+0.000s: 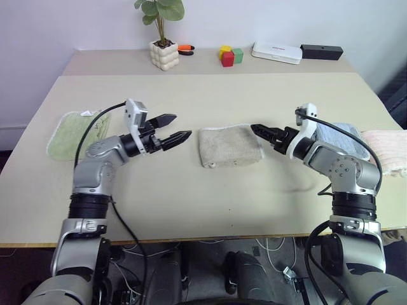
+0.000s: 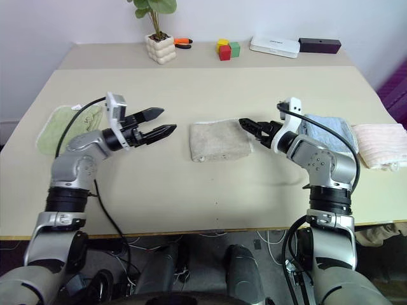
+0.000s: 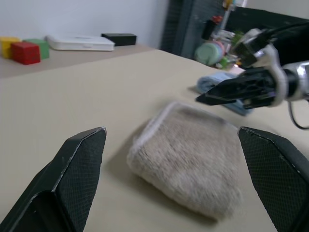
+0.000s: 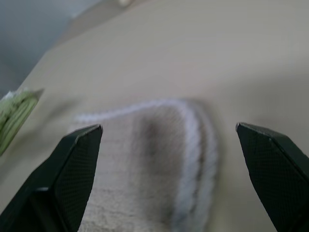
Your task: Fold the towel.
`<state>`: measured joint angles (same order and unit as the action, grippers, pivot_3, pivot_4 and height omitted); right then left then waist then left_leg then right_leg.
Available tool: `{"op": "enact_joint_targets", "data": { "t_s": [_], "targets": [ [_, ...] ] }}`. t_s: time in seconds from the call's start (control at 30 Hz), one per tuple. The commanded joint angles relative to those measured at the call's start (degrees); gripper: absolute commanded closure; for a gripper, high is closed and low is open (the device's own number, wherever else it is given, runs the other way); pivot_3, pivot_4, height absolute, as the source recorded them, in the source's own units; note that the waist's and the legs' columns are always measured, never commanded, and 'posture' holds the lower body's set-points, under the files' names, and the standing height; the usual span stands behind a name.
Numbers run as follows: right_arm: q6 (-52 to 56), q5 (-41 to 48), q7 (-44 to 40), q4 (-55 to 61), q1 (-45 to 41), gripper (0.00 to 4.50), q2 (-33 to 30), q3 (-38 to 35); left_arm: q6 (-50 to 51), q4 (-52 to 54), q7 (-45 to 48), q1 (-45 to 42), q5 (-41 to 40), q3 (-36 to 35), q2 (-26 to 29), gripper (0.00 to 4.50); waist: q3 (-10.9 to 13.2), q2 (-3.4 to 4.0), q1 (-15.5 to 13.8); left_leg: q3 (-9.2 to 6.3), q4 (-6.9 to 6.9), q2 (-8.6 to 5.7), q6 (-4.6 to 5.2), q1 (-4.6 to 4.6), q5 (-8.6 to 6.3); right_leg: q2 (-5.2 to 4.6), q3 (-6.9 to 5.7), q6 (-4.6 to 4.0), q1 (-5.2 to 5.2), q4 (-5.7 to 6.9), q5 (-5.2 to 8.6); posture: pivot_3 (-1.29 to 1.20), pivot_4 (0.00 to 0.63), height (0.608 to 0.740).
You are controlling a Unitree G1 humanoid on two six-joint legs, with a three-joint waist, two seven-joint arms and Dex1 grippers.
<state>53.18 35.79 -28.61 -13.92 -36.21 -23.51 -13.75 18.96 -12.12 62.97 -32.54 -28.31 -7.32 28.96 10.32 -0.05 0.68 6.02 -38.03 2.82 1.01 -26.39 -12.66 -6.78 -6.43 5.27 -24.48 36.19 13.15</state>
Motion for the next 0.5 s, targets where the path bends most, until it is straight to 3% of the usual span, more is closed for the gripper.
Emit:
{"op": "enact_joint_targets", "data": {
  "t_s": [0.03, 0.27, 0.37, 0.5],
  "targets": [
    [-2.6, -3.8, -0.4, -3.7, -2.5, 0.0, -0.4, 2.7, -0.9, 5.3, 4.2, 2.5, -2.5, -1.5, 3.2, 0.03, 0.0, 0.01, -0.1, 0.0, 0.0, 0.0, 0.0, 0.0, 0.0, 0.0, 0.0, 0.0, -0.02, 0.01, 0.0, 0.0, 0.15, 0.74],
    [0.3, -4.3, -4.5, -9.8, -6.0, 0.0, -0.8, 4.2, 2.3, 12.1, 4.6, 7.8, -5.2, -2.3, 6.1, 0.03, 0.0, 0.01, 0.0, 0.02, 0.0, 0.01, -0.01, 0.01, 0.01, 0.01, 0.02, 0.0, -0.01, 0.01, 0.0, 0.0, 0.15, 0.74],
    [3.4, -2.9, -8.1, -9.8, -6.6, 0.79, -0.9, 4.7, 2.1, 12.6, 3.1, 8.1, -5.6, -2.8, 5.8, 0.0, 0.0, 0.0, 0.0, 0.02, 0.0, 0.01, -0.01, 0.01, 0.01, 0.01, 0.01, 0.0, 0.0, 0.01, 0.0, 0.0, 0.15, 0.74],
    [4.8, -2.6, -8.4, -10.9, -7.7, 2.72, -0.6, 3.4, 0.9, 11.7, 2.2, 7.9, -5.2, -2.3, 5.4, 0.0, 0.0, 0.01, 0.0, 0.03, 0.0, 0.0, -0.01, 0.01, 0.01, 0.01, 0.01, 0.0, -0.01, 0.02, 0.0, 0.0, 0.15, 0.74]
  ]
}}
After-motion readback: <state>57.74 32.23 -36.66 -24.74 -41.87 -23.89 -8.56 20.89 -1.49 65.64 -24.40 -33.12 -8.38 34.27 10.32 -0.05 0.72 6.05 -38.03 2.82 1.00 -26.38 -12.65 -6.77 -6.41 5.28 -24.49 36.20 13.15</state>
